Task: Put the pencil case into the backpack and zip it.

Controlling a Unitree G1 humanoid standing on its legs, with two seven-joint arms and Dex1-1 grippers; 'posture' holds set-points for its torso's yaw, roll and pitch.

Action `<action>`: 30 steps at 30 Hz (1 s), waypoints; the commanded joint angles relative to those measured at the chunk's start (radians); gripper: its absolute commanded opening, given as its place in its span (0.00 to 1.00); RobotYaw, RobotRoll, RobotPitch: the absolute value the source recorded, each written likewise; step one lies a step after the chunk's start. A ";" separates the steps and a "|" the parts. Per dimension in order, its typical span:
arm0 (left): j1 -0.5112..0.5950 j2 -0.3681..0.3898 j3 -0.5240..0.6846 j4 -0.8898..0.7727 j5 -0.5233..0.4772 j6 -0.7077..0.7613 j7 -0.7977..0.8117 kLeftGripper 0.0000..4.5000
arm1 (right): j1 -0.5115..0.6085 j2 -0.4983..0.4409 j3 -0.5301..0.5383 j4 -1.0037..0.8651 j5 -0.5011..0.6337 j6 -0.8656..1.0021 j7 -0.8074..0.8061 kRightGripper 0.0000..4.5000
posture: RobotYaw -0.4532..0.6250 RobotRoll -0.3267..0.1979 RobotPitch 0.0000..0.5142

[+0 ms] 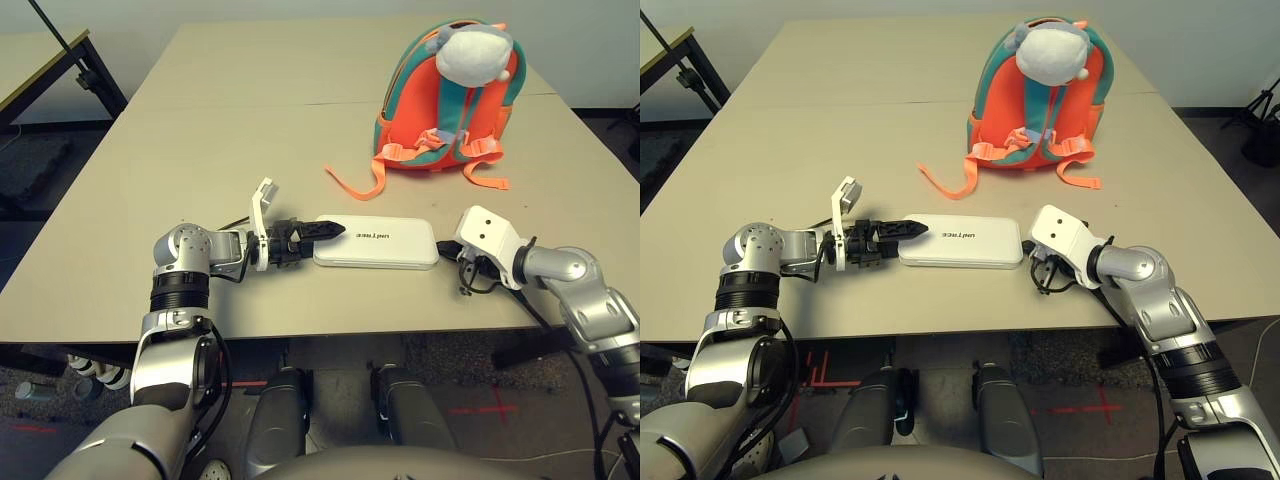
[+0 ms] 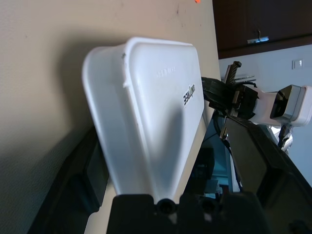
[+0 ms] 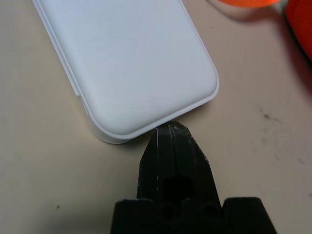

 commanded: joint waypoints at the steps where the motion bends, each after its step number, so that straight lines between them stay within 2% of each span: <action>1: 0.035 -0.012 -0.046 0.017 0.034 0.017 0.008 1.00 | -0.011 0.010 0.023 -0.017 -0.001 -0.014 -0.002 0.01 | 0.32 0.62 0.22; 12: 0.046 -0.014 -0.051 0.002 0.041 -0.020 -0.003 1.00 | -0.021 0.024 0.034 0.000 -0.008 -0.032 -0.020 0.01 | 0.33 0.62 0.22; 14: 0.048 -0.013 -0.045 0.000 0.046 -0.043 -0.001 0.88 | -0.021 0.025 0.035 0.010 -0.010 -0.040 -0.024 0.00 | 0.33 0.62 0.22; 19: 0.040 -0.012 -0.031 0.002 0.053 -0.073 -0.002 0.45 | -0.025 0.029 0.039 0.033 -0.015 -0.058 -0.030 0.00 | 0.33 0.62 0.22; 21: 0.037 -0.010 -0.028 -0.001 0.051 -0.078 -0.003 0.35 | -0.025 0.030 0.040 0.038 -0.016 -0.062 -0.031 0.00 | 0.33 0.62 0.22; 23: 0.035 -0.009 -0.027 -0.006 0.048 -0.088 -0.004 0.32 | -0.026 0.032 0.040 0.040 -0.018 -0.064 -0.032 0.00 | 0.33 0.62 0.22; 30: 0.023 -0.017 0.013 -0.039 0.036 -0.166 0.005 0.32 | -0.032 0.038 0.038 0.063 -0.038 -0.085 -0.052 0.00 | 0.33 0.62 0.23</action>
